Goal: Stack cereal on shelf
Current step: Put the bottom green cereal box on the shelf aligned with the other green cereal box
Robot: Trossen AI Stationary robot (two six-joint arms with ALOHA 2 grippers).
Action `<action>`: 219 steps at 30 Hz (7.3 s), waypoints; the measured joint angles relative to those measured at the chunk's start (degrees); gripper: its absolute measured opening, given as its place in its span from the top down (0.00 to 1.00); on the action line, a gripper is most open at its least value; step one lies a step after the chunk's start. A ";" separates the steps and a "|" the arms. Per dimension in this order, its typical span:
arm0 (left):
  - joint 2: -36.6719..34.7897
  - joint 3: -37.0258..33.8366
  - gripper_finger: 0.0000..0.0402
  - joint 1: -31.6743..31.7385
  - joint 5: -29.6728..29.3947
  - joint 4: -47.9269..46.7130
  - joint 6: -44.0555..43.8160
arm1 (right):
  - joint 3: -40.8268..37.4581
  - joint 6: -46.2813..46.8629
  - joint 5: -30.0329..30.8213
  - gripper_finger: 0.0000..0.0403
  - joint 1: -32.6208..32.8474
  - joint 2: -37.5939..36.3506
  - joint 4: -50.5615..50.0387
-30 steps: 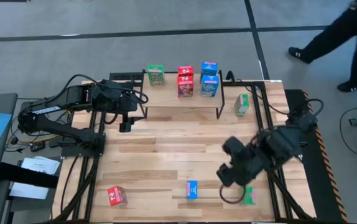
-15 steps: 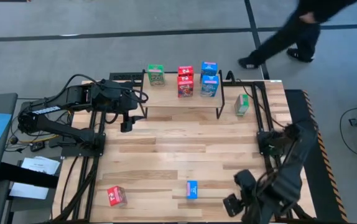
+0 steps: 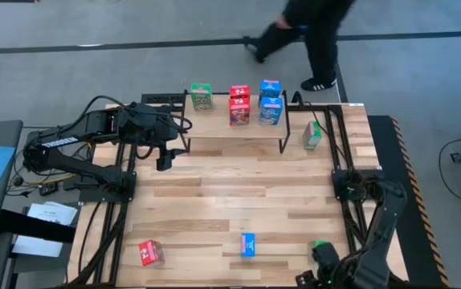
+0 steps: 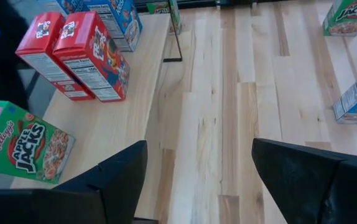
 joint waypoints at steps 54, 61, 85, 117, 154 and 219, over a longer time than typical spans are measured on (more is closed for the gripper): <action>0.00 0.00 0.31 0.00 0.01 -0.04 -2.40 | -21.49 0.42 -6.61 0.29 -1.52 -10.91 1.43; -0.01 0.00 0.31 0.00 0.01 -0.11 -2.40 | -21.94 0.35 -5.85 0.29 -2.27 -8.66 2.23; 0.00 0.00 0.31 0.00 0.00 -0.14 -2.55 | -25.36 1.49 -11.64 0.29 -3.26 -5.76 6.17; 0.00 0.00 0.31 0.00 0.01 -0.07 -2.53 | -25.40 0.70 -11.59 0.29 -3.91 -4.91 7.66; 0.00 0.00 0.31 0.00 0.01 -0.07 -5.34 | -17.09 -20.31 -5.74 0.47 -9.24 -5.33 -0.17; 10.19 0.00 0.02 0.03 11.31 2.26 -7.56 | -1.57 -132.69 4.91 0.47 -51.96 -6.28 10.23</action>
